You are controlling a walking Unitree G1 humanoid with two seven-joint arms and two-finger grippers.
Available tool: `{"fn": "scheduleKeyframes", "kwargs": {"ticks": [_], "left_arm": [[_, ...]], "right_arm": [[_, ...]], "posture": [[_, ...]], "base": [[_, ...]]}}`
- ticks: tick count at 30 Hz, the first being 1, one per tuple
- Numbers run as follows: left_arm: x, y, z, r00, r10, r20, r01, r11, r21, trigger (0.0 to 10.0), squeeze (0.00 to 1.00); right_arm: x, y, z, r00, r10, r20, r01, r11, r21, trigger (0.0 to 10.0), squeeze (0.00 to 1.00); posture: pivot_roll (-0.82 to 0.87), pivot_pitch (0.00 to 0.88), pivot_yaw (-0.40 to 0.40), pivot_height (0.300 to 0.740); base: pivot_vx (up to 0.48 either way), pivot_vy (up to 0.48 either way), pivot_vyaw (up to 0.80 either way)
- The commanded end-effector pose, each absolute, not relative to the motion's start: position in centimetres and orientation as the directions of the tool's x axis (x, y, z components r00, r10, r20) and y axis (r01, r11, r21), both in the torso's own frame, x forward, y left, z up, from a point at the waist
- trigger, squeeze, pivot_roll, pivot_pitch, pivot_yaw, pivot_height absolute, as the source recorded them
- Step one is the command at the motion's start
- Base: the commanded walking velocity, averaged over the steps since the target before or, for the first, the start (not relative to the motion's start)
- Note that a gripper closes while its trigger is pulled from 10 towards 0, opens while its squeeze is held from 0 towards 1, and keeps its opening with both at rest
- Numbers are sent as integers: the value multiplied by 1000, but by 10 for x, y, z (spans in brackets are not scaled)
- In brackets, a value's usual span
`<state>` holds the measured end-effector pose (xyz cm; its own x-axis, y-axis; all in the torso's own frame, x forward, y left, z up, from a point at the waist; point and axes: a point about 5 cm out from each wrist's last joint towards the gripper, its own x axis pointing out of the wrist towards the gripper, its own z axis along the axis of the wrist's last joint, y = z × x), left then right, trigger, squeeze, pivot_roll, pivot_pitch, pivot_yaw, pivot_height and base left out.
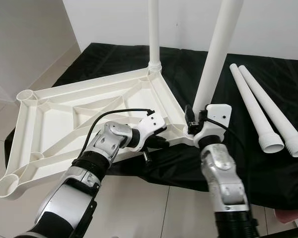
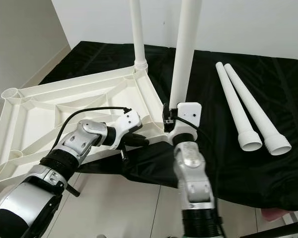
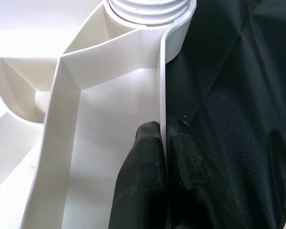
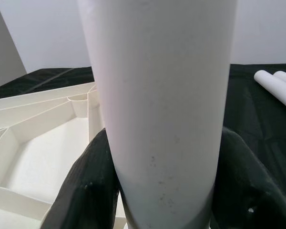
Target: Building children table
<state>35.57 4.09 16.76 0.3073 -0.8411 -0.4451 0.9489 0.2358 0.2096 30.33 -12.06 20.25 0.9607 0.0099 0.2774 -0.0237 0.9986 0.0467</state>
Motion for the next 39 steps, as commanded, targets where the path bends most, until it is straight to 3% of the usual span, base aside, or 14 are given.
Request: {"fn": "scheduleKeyframes", "kwargs": {"ticks": [1, 10, 11, 24, 34, 35, 36, 37, 39], "left_arm": [[353, 42, 149, 333, -802, -496, 943, 277, 185, 10000, 0], [353, 44, 148, 333, -799, -501, 943, 277, 184, 10000, 0], [353, 44, 148, 334, -799, -500, 943, 278, 184, 10000, 0], [353, 44, 149, 335, -801, -496, 942, 280, 185, 10000, 0], [353, 42, 148, 334, -802, -494, 943, 280, 182, 10000, 0], [353, 42, 148, 333, -803, -494, 943, 279, 182, 10000, 0], [353, 42, 148, 333, -803, -494, 943, 279, 182, 10000, 0], [353, 42, 148, 333, -803, -494, 943, 279, 182, 10000, 0], [353, 42, 149, 333, -804, -493, 943, 279, 181, 10000, 0]], "right_arm": [[298, -86, 196, 961, 117, 250, -144, 985, 94, 10000, 0], [296, -80, 188, 970, 109, 219, -135, 985, 107, 10000, 0], [296, -81, 188, 968, 119, 222, -148, 982, 120, 10000, 1000], [297, -91, 185, 963, 170, 211, -200, 971, 131, 10000, 1000], [302, -121, 188, 956, 190, 224, -213, 974, 81, 10000, 1000], [303, -124, 188, 952, 205, 226, -226, 971, 72, 10000, 376], [303, -124, 188, 952, 205, 226, -226, 971, 72, 10000, 376], [304, -127, 190, 945, 232, 230, -255, 964, 73, 10000, 0], [307, -137, 193, 924, 300, 238, -320, 946, 50, 10000, 0]], "posture": [[-159, 96, 87, 740], [-153, 94, 84, 740], [-154, 95, 85, 740], [-166, 95, 91, 740], [-169, 98, 94, 740], [-169, 100, 93, 740], [-169, 100, 93, 740], [-169, 102, 94, 740], [-170, 106, 93, 740]], "base": [[0, 0, 0], [0, 0, 0], [0, 0, 0], [0, 0, 0], [0, 0, 0], [0, 0, 0], [0, 0, 0], [0, 0, 0], [0, 0, 0]]}}
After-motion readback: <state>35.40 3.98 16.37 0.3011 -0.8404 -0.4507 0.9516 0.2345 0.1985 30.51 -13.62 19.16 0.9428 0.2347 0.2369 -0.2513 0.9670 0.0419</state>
